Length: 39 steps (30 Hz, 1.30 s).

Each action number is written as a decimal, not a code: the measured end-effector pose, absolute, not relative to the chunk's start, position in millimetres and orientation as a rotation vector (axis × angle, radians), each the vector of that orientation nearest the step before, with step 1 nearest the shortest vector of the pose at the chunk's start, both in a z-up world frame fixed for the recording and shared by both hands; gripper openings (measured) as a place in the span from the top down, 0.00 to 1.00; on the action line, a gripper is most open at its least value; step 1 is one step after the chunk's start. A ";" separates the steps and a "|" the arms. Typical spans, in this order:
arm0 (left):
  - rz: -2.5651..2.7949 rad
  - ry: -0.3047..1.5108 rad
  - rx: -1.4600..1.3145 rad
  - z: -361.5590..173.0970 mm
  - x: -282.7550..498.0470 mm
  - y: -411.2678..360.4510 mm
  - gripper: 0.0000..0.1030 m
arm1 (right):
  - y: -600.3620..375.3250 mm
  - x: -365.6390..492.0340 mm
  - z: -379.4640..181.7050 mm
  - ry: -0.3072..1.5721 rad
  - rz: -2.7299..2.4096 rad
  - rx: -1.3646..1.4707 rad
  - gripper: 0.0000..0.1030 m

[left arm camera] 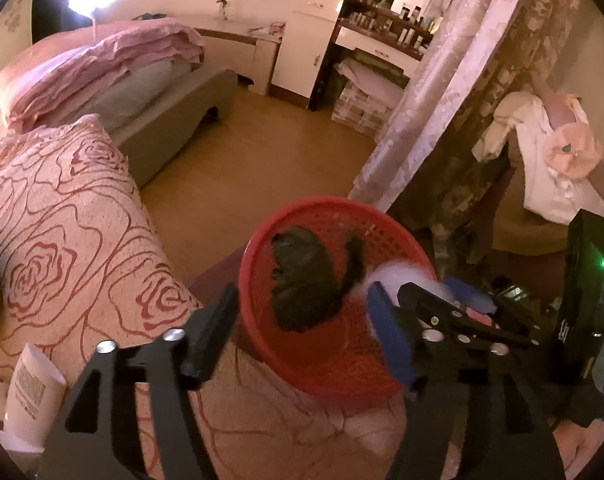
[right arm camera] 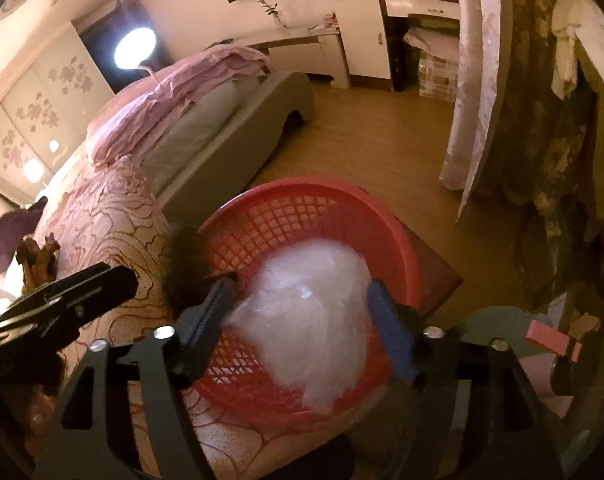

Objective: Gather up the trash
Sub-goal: 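Open both grippers to drop the bags into the red wastebasket, then move both tools back over the trash on the bed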

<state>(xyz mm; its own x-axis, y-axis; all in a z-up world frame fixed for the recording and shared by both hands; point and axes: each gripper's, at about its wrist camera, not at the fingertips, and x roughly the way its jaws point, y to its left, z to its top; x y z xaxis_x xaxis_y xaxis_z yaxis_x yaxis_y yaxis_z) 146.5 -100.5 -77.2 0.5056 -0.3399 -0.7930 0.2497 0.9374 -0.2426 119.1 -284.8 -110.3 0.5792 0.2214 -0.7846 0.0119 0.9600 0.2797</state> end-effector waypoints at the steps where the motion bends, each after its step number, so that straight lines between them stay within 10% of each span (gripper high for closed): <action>1: -0.355 0.977 -0.101 -76.5 147.3 -100.1 0.31 | -285.0 119.2 -110.1 0.947 0.122 0.267 0.28; 39: -0.029 0.774 -0.196 -18.4 29.4 53.7 0.26 | -184.5 22.5 -45.8 0.771 0.350 0.103 0.23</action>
